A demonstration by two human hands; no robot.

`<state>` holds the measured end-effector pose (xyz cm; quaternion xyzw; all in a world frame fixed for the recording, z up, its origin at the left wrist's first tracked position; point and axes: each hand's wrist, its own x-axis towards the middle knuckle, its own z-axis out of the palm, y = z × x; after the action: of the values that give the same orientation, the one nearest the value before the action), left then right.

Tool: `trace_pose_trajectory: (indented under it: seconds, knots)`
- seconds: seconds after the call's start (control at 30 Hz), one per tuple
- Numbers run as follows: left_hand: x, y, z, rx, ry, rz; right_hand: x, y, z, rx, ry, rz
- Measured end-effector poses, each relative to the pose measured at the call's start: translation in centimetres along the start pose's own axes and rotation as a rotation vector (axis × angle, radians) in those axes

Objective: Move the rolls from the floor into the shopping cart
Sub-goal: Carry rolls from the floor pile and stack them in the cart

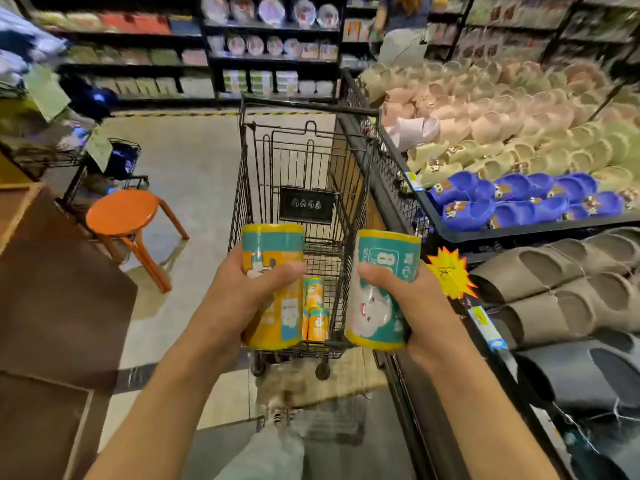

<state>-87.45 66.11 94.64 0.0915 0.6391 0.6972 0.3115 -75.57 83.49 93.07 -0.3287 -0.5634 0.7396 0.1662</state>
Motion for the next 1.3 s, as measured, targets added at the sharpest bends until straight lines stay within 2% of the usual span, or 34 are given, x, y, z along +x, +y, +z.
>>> trace_pose_trajectory:
  seconds: [0.23,0.43,0.83,1.07,1.3]
  knots:
    - [11.5,0.2,-3.8,0.023,0.057,-0.037,9.1,-0.4,3.2,-0.076,0.105,0.047]
    - [18.8,-1.7,-5.6,0.039,0.045,-0.123,16.4,1.8,4.7,-0.136,0.114,0.153]
    - [31.3,-12.4,-5.8,0.125,0.172,-0.327,32.3,15.5,2.1,-0.297,0.18,0.398]
    - [37.7,-19.5,-5.0,0.203,0.174,-0.377,37.6,23.0,0.7,-0.582,0.269,0.451]
    - [41.7,-24.9,-5.6,0.238,0.123,-0.448,40.9,29.1,0.0,-0.664,0.33,0.514]
